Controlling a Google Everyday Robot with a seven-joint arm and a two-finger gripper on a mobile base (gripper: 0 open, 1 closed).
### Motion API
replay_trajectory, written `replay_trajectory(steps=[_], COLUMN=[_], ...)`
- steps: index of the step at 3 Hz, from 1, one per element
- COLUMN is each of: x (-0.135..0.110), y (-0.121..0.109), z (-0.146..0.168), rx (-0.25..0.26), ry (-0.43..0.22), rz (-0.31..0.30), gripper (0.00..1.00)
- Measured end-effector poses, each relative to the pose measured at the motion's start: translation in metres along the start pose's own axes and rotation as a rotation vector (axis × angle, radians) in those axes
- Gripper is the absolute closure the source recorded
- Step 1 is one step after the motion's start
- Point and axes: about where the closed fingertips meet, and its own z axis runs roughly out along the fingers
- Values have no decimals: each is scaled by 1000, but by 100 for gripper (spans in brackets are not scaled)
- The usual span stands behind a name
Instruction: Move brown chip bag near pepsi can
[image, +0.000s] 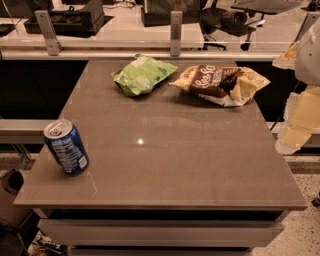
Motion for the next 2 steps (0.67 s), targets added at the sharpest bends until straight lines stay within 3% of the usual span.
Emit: replay_trajectory(steps=[1, 2], x=[-5, -16], y=[-10, -41], z=[3, 22], rx=[13, 37], ry=[8, 5], rz=[7, 31], gripper=[0, 0])
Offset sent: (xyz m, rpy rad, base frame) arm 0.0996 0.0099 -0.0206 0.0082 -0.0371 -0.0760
